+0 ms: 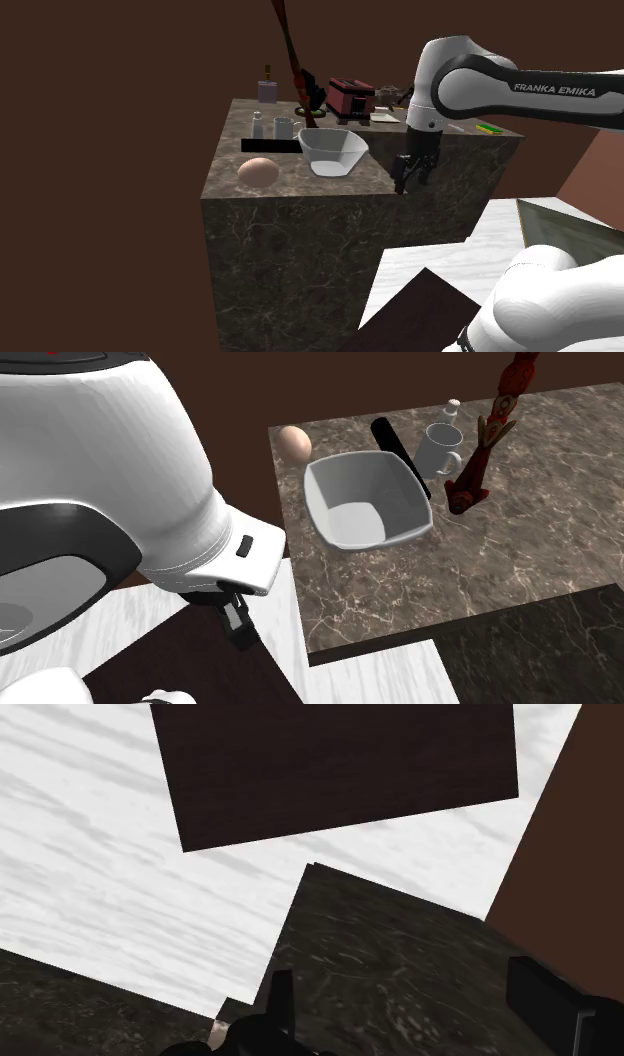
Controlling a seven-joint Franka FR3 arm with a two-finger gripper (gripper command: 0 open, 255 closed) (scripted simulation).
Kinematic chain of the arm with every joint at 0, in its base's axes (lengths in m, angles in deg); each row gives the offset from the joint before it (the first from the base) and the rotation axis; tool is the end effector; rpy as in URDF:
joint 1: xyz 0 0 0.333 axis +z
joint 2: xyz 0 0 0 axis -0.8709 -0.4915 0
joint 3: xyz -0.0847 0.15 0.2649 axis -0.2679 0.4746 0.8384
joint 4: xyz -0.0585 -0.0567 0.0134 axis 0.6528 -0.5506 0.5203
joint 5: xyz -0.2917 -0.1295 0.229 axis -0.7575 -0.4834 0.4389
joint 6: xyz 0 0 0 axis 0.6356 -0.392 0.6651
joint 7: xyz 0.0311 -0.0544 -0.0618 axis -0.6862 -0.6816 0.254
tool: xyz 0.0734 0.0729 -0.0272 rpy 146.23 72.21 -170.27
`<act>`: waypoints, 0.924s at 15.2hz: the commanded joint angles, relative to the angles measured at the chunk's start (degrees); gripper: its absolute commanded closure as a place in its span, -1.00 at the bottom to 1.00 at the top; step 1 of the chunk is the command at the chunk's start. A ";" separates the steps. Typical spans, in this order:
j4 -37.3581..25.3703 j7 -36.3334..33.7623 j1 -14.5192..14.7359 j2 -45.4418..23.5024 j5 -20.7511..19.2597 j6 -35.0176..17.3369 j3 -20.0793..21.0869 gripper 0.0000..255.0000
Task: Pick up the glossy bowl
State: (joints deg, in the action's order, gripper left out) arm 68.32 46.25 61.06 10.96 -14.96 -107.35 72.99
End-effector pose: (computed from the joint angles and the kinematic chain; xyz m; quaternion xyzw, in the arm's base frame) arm 0.3112 0.0001 0.5592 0.9977 -0.0562 -0.0255 0.0264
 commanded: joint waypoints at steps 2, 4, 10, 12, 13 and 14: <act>-1.79 -0.64 0.17 -2.15 0.07 -0.47 0.72 -1.00; -5.53 -1.92 0.44 -6.40 0.05 -1.20 2.12 -1.00; -18.18 -5.86 0.82 -19.05 -1.20 -1.63 6.18 -1.00; -22.92 -7.24 0.93 -23.31 -2.03 -1.19 7.48 -1.00; -25.40 -7.93 0.99 -25.47 -2.52 -0.87 8.12 -1.00; -27.97 -8.63 1.08 -27.65 -3.07 -0.46 8.75 -1.00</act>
State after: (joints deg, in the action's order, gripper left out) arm 43.09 38.54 62.03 -14.07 -17.52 -107.91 80.95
